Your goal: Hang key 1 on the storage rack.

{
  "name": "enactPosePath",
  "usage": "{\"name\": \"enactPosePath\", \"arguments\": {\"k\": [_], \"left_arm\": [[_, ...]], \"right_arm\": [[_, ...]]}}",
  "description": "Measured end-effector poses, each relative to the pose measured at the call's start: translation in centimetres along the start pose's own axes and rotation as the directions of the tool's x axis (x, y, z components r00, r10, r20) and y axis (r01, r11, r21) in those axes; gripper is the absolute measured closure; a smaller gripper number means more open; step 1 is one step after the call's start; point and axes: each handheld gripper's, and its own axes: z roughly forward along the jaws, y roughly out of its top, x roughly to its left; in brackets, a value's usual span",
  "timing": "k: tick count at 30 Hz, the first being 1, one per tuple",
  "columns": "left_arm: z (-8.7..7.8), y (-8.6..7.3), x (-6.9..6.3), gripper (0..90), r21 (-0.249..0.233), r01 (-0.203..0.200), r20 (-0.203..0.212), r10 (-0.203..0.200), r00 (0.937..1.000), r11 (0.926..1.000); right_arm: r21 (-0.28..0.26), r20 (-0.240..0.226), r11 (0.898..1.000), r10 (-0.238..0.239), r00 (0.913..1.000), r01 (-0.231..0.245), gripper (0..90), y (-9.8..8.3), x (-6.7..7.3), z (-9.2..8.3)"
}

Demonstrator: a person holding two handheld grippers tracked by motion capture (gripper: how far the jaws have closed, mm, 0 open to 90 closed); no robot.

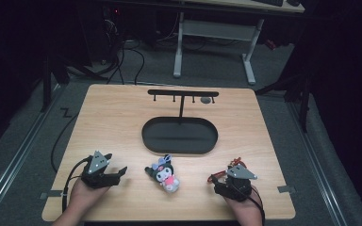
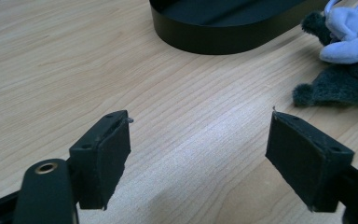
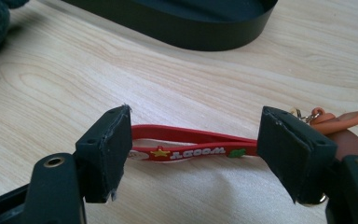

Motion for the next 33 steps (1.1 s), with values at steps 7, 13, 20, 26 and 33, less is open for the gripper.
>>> {"name": "enactPosePath", "arguments": {"k": [7,13,20,26,33], "left_arm": [[-0.6,0.1,-0.2,22.0,-0.026,0.02,0.02,-0.019,0.9996,0.9995],[-0.4,0.1,-0.3,22.6,-0.029,0.01,0.032,-0.009,0.9994,0.9995],[-0.5,0.1,-0.7,23.2,-0.03,-0.01,0.046,0.012,0.9989,0.9995],[-0.5,0.0,-0.7,23.8,-0.028,-0.015,0.052,0.016,0.9985,0.9995],[-0.4,0.1,-0.7,23.9,-0.032,-0.015,0.059,0.017,0.9981,0.9994]], "right_arm": [[0.055,-0.004,0.998,-0.007,1.0,0.007,27.1,0.0,0.0,-0.5],[0.107,-0.02,0.994,-0.034,0.9992,0.036,27.3,-0.5,0.3,-0.7],[0.172,-0.043,0.982,-0.065,0.9969,0.072,27.5,-0.9,0.3,-0.9],[0.221,-0.067,0.969,-0.097,0.993,0.11,27.5,-0.8,0.6,-1.3],[0.266,-0.074,0.957,-0.097,0.9926,0.113,27.2,-0.3,0.3,-1.6]]}}
